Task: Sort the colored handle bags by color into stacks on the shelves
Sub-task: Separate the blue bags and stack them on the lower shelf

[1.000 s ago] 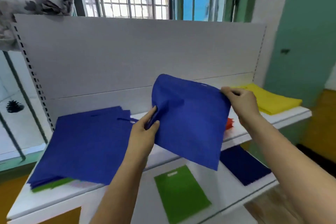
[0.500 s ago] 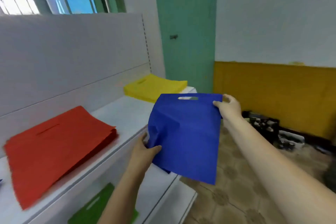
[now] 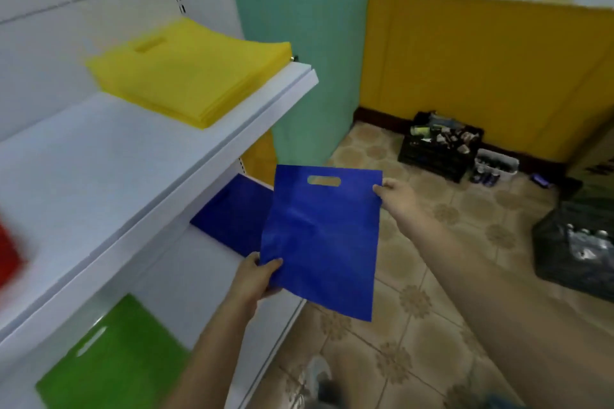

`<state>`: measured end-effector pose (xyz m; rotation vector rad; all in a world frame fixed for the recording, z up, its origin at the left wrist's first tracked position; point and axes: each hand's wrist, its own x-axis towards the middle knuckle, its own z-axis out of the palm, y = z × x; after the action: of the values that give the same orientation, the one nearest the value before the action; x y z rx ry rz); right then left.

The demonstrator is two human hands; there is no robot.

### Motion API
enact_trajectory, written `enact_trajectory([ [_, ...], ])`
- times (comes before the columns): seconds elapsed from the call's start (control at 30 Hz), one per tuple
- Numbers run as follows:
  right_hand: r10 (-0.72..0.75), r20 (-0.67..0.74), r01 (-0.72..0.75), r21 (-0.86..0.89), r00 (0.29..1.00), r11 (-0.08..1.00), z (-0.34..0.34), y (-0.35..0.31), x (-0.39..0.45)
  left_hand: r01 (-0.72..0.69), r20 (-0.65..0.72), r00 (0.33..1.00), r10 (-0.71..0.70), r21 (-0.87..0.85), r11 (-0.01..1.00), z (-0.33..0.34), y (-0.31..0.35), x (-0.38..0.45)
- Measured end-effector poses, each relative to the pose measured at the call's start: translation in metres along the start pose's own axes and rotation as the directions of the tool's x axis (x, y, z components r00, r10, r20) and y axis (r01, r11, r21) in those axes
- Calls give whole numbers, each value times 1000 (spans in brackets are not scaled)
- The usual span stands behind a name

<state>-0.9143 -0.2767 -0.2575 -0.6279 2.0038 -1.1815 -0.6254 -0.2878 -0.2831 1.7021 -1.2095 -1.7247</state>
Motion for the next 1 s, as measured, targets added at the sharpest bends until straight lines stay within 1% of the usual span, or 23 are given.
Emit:
enact_trajectory([
  [0.13, -5, 99, 23, -188, 995, 982, 49, 22, 50, 62, -93, 993, -68, -68, 996, -4, -18, 64],
  [0.2, -45, 169, 89, -262, 985, 961, 73, 28, 73, 83, -122, 988, -99, -127, 988, -5, -24, 89],
  [0.23, -62, 215, 124, -287, 975, 950, 86, 30, 84, 97, -139, 983, -117, -143, 985, -7, -29, 100],
  [0.3, -54, 289, 149, -320, 956, 936, 111, 36, 104, 127, -185, 971, -150, -130, 983, -11, -42, 119],
  [0.4, -28, 388, 181, -365, 921, 913, 148, 36, 129, 186, -246, 941, -234, -200, 962, -21, -67, 137],
  [0.43, -19, 424, 192, -369, 905, 909, 163, 34, 138, 208, -255, 931, -259, -211, 955, -24, -75, 142],
  [0.5, 33, 478, 128, -299, 878, 946, 193, 25, 153, 253, -277, 907, -318, -246, 936, -28, -87, 154],
  [0.53, 48, 506, 92, -247, 861, 965, 209, 19, 160, 269, -289, 890, -352, -290, 919, -28, -91, 161],
  [0.57, 41, 537, 87, -211, 843, 974, 226, 12, 168, 278, -306, 868, -390, -350, 894, -28, -93, 170],
  [0.6, 20, 568, 108, -192, 823, 975, 244, 6, 175, 279, -327, 842, -429, -417, 865, -28, -96, 179],
  [0.67, -33, 602, 172, -176, 797, 969, 263, -5, 184, 265, -339, 820, -461, -489, 831, -25, -89, 195],
  [0.7, -37, 625, 195, -186, 780, 963, 271, -7, 189, 251, -354, 804, -478, -526, 812, -23, -86, 205],
  [0.77, -36, 674, 305, -285, 738, 909, 276, 1, 197, 228, -386, 776, -500, -567, 792, -19, -76, 222],
  [0.83, 1, 698, 451, -463, 716, 763, 269, 24, 210, 185, -410, 749, -521, -625, 758, -14, -70, 239],
  [0.87, 21, 697, 496, -531, 717, 688, 263, 39, 218, 149, -420, 737, -530, -663, 734, -12, -68, 247],
  [0.9, 50, 692, 501, -569, 720, 652, 259, 53, 226, 129, -429, 726, -537, -682, 720, -10, -65, 253],
  [0.93, 89, 692, 479, -582, 717, 657, 257, 66, 231, 130, -459, 707, -538, -664, 736, -9, -66, 259],
  [0.97, 131, 688, 443, -590, 714, 675, 255, 76, 233, 177, -521, 669, -530, -580, 795, -10, -66, 263],
  [1.0, 160, 684, 417, -594, 712, 688, 254, 84, 235, 260, -587, 631, -507, -456, 851, -10, -66, 266],
])
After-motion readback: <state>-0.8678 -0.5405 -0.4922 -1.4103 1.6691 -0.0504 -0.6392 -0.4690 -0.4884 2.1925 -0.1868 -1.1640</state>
